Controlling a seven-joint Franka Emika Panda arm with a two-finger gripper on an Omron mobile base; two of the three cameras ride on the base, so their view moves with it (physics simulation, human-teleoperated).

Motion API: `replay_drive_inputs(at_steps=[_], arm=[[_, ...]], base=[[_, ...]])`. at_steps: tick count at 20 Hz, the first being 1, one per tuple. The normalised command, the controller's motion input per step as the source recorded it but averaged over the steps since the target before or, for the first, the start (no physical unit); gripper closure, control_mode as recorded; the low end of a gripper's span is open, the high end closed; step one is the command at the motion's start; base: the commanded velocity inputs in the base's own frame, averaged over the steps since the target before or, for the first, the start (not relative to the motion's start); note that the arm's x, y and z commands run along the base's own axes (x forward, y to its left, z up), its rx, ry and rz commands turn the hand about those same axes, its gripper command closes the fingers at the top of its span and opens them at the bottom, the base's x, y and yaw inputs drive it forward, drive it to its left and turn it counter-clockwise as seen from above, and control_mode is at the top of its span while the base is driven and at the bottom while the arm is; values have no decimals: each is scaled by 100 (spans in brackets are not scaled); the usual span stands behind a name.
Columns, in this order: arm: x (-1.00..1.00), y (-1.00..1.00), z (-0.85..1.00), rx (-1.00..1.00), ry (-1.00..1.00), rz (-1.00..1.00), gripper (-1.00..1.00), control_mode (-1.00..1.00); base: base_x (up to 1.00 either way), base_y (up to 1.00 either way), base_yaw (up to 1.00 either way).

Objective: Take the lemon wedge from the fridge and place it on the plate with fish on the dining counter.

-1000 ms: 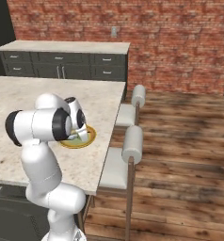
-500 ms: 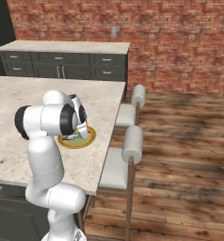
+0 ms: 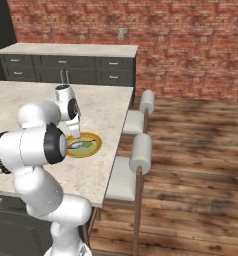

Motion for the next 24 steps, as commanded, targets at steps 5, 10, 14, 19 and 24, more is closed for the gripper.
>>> replay_drive_inputs(at_steps=[5,10,14,19,24], arm=[[-100,15,70,14,-10,-2,-100,-100],[-100,8,0,0,-26,-4,-100,-100],[-100,11,10,1,-23,-4,-100,-100],[-80,-2,3,-1,-28,-2,-100,-100],[-30,23,15,-9,-21,0,-100,-100]], base=[[0,0,0],[0,0,0],[0,0,0],[0,0,0],[0,0,0]])
